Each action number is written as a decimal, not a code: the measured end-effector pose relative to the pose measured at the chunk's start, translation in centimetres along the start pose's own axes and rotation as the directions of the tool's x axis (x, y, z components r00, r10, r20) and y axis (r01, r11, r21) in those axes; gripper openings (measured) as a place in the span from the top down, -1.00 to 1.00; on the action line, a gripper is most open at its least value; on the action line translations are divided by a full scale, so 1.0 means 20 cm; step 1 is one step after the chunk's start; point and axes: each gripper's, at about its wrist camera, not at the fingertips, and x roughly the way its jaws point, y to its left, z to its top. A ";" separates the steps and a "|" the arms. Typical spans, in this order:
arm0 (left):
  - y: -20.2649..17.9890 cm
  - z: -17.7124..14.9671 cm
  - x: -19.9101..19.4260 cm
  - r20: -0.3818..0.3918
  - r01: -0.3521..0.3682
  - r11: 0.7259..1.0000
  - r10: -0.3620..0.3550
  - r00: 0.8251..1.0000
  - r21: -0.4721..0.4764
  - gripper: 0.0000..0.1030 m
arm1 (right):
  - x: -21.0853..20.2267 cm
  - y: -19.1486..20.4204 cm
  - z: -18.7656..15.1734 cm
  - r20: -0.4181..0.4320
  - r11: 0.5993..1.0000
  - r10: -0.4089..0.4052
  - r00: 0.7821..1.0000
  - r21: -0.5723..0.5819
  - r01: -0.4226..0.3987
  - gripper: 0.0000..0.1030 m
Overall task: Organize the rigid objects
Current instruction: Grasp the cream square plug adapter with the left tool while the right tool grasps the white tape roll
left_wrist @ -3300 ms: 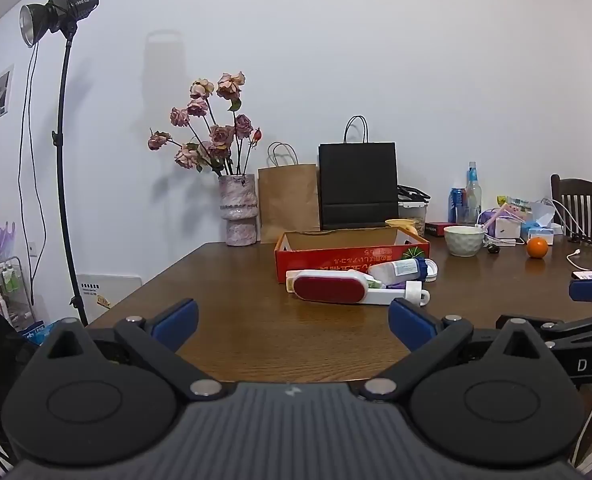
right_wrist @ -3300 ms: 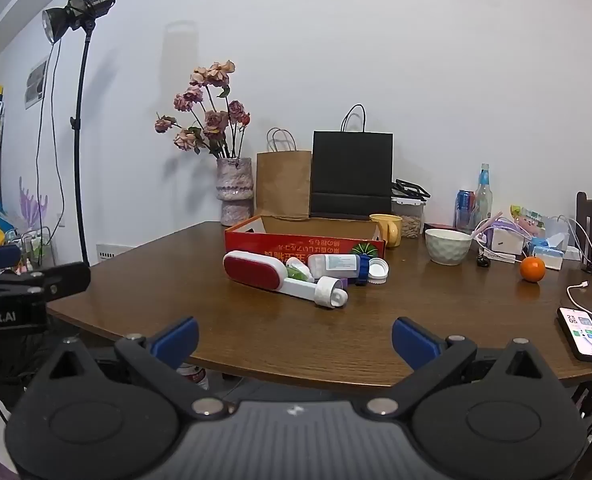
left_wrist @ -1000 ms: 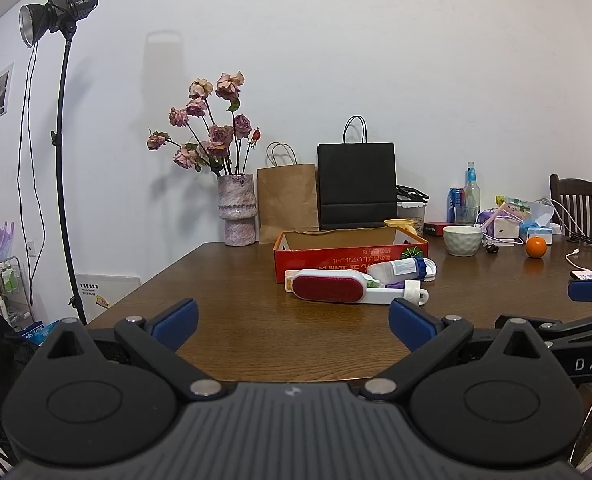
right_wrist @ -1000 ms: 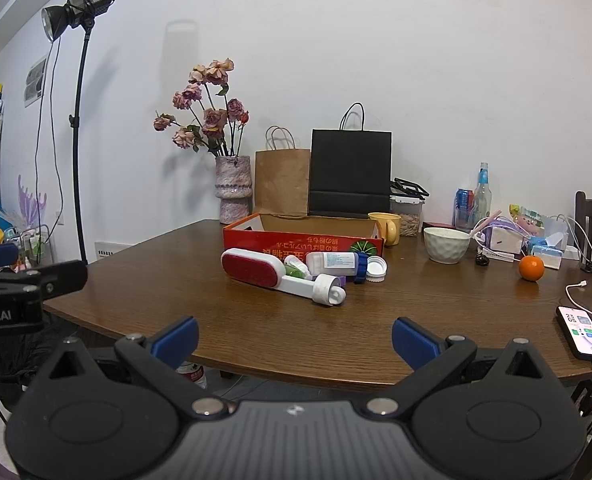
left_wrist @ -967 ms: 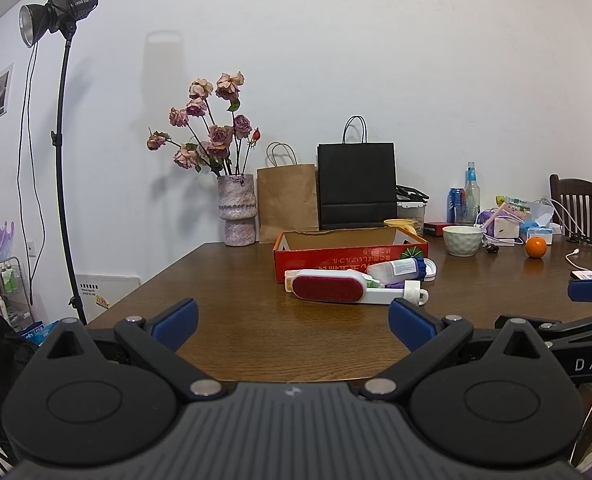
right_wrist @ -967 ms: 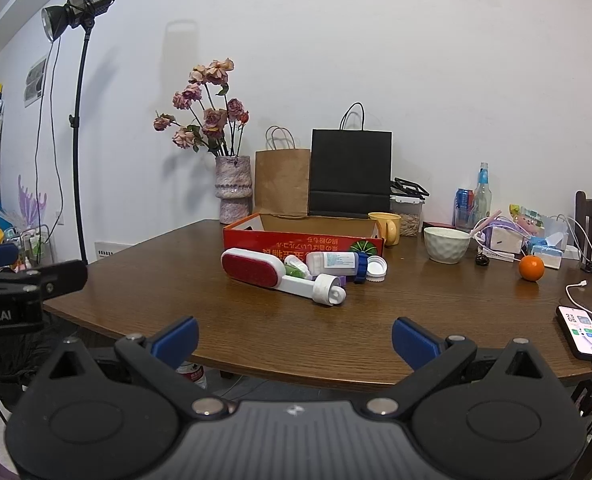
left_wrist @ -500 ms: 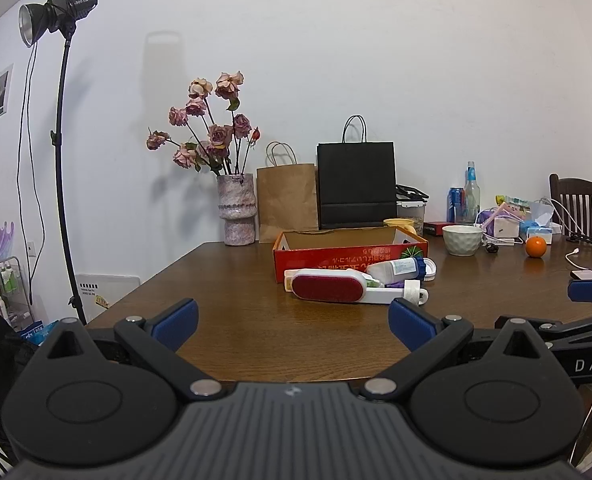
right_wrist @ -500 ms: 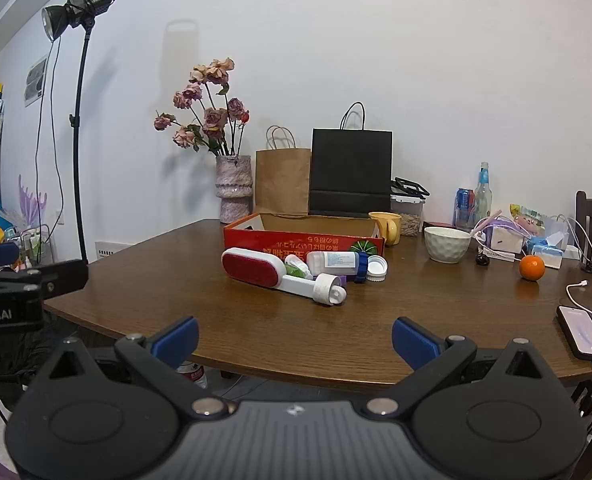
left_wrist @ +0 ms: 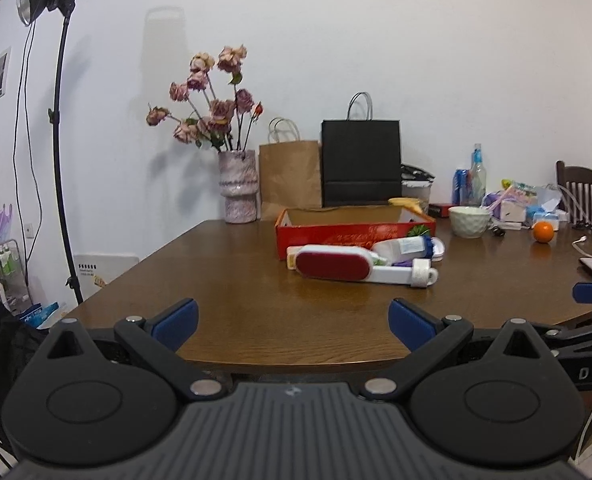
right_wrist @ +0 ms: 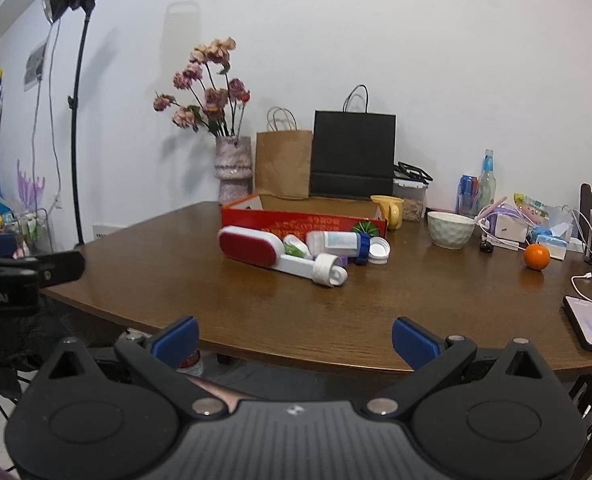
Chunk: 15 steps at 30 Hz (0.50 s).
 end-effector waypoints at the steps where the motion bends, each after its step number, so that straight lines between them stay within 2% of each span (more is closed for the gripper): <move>1: 0.00 0.00 0.03 -0.001 -0.004 1.000 0.004 1.000 -0.001 -1.00 | 0.03 -0.01 0.00 0.004 1.000 -0.005 1.000 0.001 0.005 -1.00; 8: 0.02 0.02 0.31 -0.045 -0.006 0.999 0.004 0.999 -0.036 -1.00 | 0.31 -0.08 0.09 0.023 0.999 -0.031 0.999 0.027 0.030 -1.00; 11: 0.01 0.05 0.45 -0.061 -0.008 0.999 0.005 0.998 -0.049 -1.00 | 0.46 -0.12 0.12 0.039 1.000 0.005 0.999 0.015 -0.006 -1.00; 15: 0.01 0.10 0.67 -0.092 0.013 0.998 -0.018 0.996 -0.055 -1.00 | 0.66 -0.16 0.16 -0.047 1.000 0.022 0.999 0.019 -0.021 -1.00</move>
